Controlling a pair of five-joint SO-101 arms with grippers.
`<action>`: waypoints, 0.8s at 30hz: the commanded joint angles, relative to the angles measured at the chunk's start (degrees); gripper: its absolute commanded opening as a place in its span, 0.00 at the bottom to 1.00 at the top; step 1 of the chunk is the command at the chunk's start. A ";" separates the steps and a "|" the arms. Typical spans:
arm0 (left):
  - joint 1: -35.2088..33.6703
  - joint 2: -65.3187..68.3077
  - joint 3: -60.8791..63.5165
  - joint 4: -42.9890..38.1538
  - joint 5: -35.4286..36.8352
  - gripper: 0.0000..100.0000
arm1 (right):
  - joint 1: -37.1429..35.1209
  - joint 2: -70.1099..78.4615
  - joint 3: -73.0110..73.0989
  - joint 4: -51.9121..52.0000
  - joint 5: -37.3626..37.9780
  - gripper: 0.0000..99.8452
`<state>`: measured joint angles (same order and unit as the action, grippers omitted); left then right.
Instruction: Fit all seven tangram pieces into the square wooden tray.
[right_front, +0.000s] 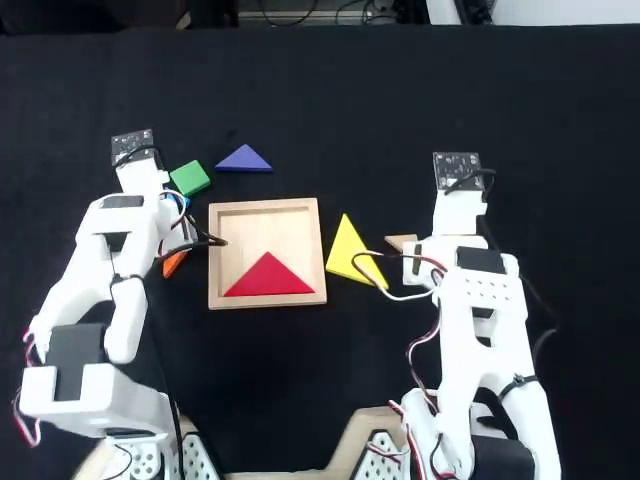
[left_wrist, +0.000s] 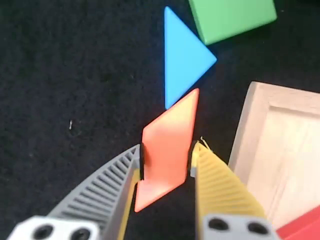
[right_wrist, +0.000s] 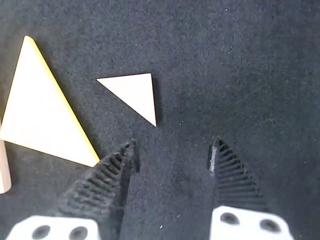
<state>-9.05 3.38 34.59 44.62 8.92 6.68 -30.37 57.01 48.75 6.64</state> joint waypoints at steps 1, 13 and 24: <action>-0.57 1.58 -5.23 3.60 -0.09 0.17 | -2.46 -1.63 -0.13 -0.88 0.09 0.23; -0.57 4.57 -8.66 6.07 -2.81 0.17 | -4.04 -1.63 0.40 -0.88 0.18 0.23; -2.77 17.32 -22.90 17.85 -2.99 0.17 | -4.04 -1.63 0.48 -0.88 0.18 0.23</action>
<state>-9.32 15.96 17.54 58.33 6.55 3.43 -30.37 57.63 48.75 6.64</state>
